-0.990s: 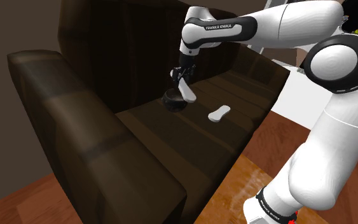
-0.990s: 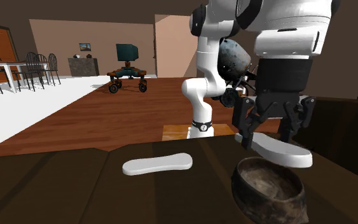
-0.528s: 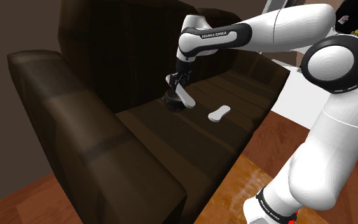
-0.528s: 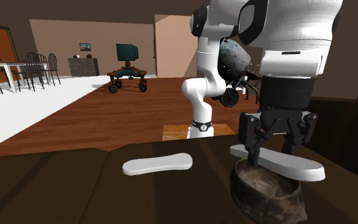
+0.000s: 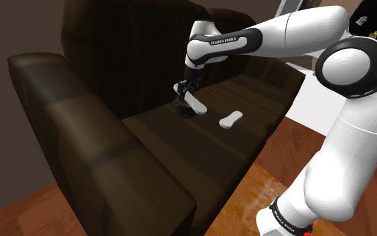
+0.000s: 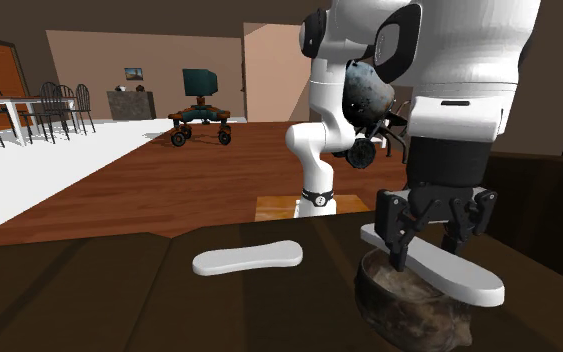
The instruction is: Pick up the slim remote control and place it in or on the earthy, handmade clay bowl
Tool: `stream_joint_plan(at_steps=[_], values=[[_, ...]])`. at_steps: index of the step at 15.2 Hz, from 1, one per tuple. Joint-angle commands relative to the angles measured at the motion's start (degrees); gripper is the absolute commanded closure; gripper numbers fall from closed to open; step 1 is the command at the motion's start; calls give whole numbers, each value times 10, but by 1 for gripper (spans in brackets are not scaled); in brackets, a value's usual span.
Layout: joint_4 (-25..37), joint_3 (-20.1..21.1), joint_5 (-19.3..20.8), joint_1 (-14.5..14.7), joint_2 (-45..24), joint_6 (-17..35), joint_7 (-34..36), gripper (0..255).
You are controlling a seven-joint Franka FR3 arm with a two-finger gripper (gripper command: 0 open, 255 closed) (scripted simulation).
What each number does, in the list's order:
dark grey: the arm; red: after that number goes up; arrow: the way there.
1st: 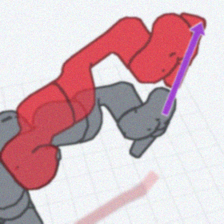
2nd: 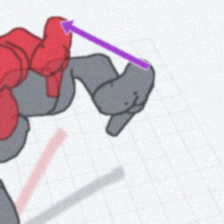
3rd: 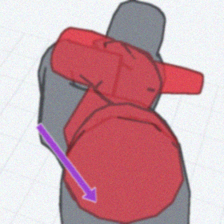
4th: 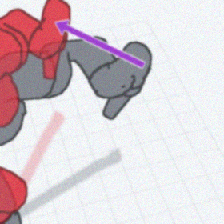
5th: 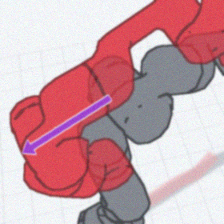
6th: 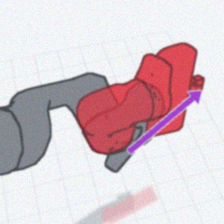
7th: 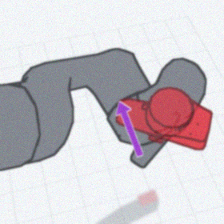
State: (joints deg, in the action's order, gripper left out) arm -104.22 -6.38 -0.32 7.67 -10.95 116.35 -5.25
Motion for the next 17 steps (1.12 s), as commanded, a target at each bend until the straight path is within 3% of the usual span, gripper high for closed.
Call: stream_joint_plan(at_steps=[1,2,7,11,17], values=[[0,0,0,0,0,0,0,255],[0,0,0,0,0,0,0,0],[0,0,0,0,0,0,0,0],[51,0,2,1,17,-68,1,0],[51,0,2,1,17,-68,1,0]])
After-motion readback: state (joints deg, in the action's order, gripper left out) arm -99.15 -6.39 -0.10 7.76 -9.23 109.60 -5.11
